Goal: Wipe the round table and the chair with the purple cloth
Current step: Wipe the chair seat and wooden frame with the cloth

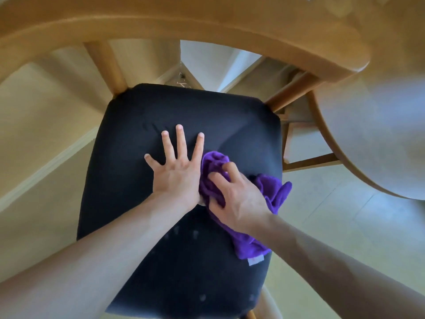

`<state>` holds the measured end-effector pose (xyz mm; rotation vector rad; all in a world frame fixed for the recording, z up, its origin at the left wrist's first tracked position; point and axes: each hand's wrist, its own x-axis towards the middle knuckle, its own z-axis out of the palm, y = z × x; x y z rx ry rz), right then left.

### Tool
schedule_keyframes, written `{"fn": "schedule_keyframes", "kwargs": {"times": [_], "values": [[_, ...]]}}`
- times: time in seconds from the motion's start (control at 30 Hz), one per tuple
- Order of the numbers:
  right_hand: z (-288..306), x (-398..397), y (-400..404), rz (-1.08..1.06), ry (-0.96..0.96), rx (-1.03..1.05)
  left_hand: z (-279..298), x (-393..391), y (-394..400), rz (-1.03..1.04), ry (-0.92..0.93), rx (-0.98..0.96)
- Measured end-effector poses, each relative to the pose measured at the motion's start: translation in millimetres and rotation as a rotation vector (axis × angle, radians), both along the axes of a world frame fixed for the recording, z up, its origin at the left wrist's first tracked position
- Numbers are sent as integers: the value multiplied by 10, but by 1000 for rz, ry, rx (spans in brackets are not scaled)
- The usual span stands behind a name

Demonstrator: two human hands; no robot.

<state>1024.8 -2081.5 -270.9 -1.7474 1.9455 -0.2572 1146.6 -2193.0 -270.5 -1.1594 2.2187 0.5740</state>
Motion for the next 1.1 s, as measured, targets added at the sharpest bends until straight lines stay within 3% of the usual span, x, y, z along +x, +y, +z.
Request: {"fn": "schedule_keyframes", "kwargs": {"times": [0.07, 0.23, 0.3, 0.4, 0.53, 0.63, 0.77, 0.9, 0.93, 1.0, 1.1], "values": [[-16, -282, -90, 7, 30, -22, 7, -35, -3, -6, -28, 14], [-118, -964, -754, -755, 20, -118, -3, -74, 6, -6, -63, 18], [-154, -874, -872, -856, 72, -122, 2, -77, 2, -14, -69, 12], [-111, -525, -841, -779, 45, -108, -1, -71, 6, -7, -69, 14], [-56, -244, -533, -343, 8, -19, -4, -88, 3, 30, -53, 15], [-11, -379, -478, -204, -84, 27, 22, -133, -1, 61, -70, 24], [2, -712, -530, -312, -159, -40, 53, -117, 22, 96, -53, 32], [-96, -797, -482, -1010, -221, -113, 68, -147, 29, 119, -62, 16], [-114, -731, -514, -1075, -209, -76, 71, -156, 26, 124, -66, 14], [-119, -578, -572, -963, -63, 1, 83, -160, 22, 127, -66, 13], [-24, -597, -684, -617, 4, 6, 141, -101, 7, 80, -54, -4]]}}
